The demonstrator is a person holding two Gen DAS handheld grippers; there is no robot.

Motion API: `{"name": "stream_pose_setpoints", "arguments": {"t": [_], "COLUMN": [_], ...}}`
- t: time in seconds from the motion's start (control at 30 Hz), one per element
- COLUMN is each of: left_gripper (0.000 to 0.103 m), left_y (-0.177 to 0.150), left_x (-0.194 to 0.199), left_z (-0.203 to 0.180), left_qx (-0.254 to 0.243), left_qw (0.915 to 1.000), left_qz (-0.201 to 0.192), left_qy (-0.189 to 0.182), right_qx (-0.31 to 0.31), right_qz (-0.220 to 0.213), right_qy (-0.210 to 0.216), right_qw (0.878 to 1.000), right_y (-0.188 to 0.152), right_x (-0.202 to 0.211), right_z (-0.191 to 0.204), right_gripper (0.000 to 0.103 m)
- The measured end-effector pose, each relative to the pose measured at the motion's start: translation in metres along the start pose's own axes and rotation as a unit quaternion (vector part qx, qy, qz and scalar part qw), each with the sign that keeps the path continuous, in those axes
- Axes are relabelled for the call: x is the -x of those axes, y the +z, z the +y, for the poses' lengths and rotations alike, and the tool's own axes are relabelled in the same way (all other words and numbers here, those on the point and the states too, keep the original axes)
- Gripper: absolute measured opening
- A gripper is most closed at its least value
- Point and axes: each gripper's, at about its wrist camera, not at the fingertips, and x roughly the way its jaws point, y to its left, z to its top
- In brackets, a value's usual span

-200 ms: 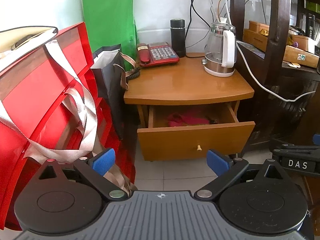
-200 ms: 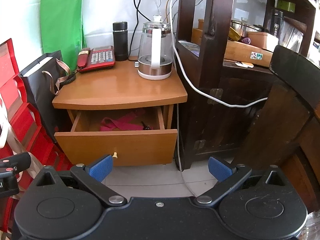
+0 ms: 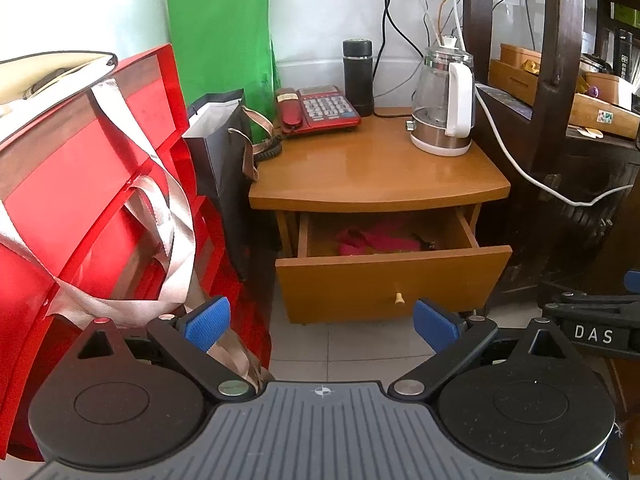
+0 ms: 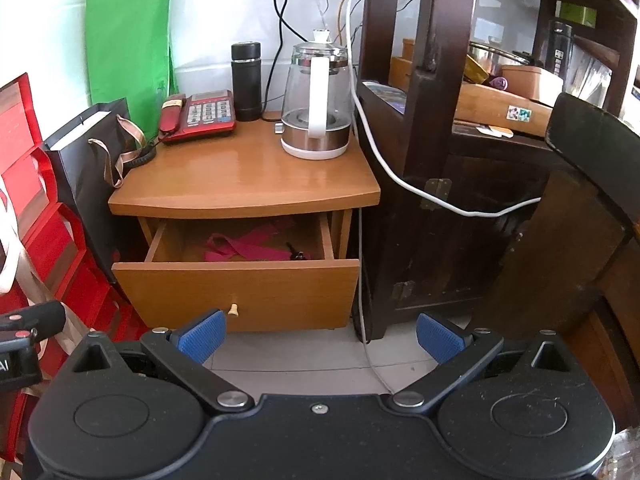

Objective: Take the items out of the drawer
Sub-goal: 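Move the right tool toward the open wooden drawer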

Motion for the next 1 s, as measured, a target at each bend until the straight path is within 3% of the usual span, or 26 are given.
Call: {"name": "stream_pose_setpoints", "arguments": {"t": [0.2, 0.6, 1.0], "left_gripper": [0.101, 0.101, 0.101], "left_y": [0.004, 0.018, 0.020], "left_x": [-0.006, -0.025, -0.042], "left_z": [0.004, 0.011, 0.006], "left_qx": [0.020, 0.040, 0.028], "left_qw": [0.9998, 0.9990, 0.9992], "left_qz": [0.001, 0.010, 0.013], "left_qy": [-0.004, 0.016, 0.024], "right_qx": [0.023, 0.023, 0.017], "right_qz": [-0.007, -0.010, -0.023], "right_qy": [-0.017, -0.006, 0.007], "right_qw": [1.000, 1.000, 1.000], "right_y": [-0.001, 0.010, 0.014], "right_x": [0.005, -0.011, -0.023], "right_z": [0.013, 0.010, 0.008], "right_gripper": [0.102, 0.102, 0.102]}}
